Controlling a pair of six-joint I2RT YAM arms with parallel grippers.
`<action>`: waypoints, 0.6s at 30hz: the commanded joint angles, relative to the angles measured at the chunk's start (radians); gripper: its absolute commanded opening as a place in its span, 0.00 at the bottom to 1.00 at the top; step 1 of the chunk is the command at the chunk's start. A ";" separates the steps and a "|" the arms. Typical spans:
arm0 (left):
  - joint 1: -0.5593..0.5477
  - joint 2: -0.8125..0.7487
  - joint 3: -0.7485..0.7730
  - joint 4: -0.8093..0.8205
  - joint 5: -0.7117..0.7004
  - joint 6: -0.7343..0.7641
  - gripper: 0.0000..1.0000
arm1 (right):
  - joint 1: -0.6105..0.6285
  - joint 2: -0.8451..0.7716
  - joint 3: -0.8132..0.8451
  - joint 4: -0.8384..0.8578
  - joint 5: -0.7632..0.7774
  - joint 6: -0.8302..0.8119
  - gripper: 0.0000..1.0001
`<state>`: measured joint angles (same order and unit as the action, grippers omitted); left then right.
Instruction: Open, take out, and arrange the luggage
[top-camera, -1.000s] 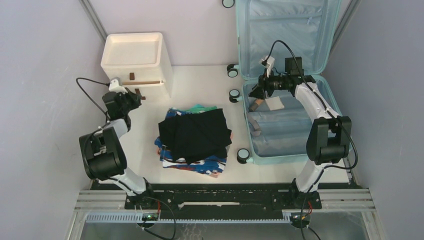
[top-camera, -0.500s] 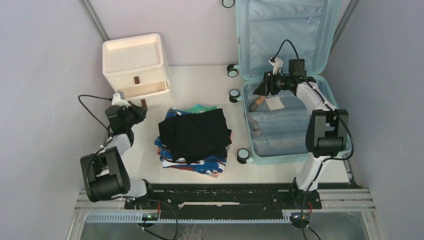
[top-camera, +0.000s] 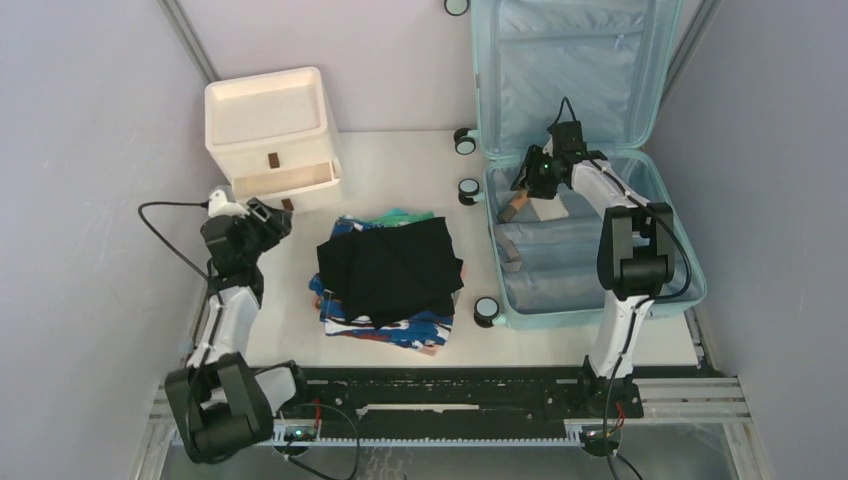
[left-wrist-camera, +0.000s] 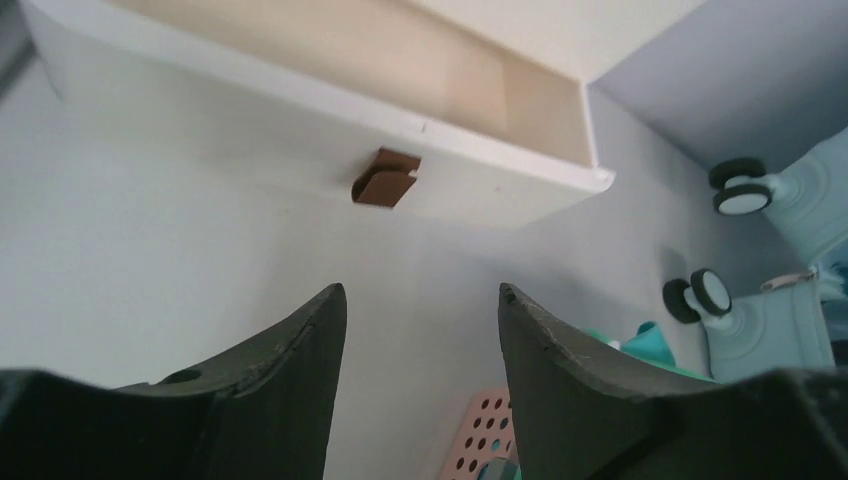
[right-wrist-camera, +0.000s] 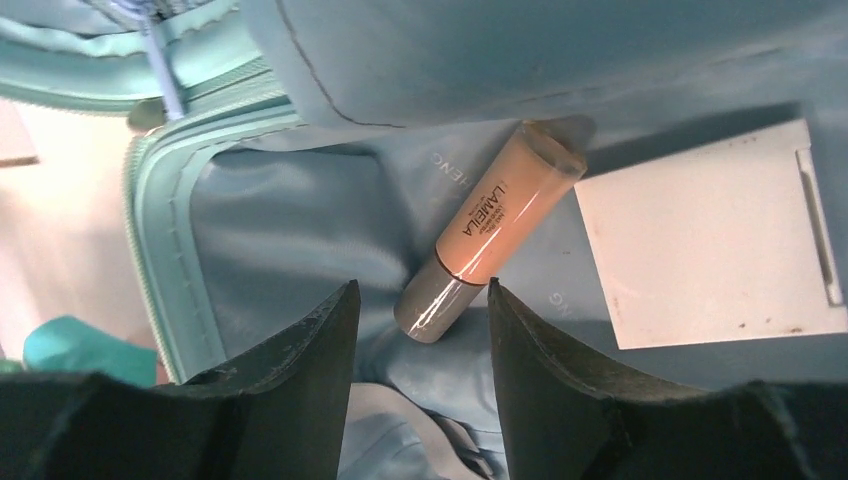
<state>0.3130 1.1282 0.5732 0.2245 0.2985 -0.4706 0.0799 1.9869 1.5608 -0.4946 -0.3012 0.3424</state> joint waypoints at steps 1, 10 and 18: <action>-0.002 -0.130 -0.003 -0.036 -0.090 0.010 0.63 | 0.033 0.018 0.018 -0.024 0.131 0.155 0.58; 0.000 -0.460 -0.099 -0.159 -0.273 0.009 0.85 | 0.073 0.072 0.018 -0.021 0.214 0.231 0.57; 0.001 -0.697 -0.158 -0.239 -0.340 -0.111 1.00 | 0.090 0.137 0.021 0.001 0.260 0.283 0.54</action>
<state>0.3130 0.4995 0.4511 0.0154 -0.0013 -0.5087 0.1600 2.0983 1.5608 -0.5201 -0.0807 0.5716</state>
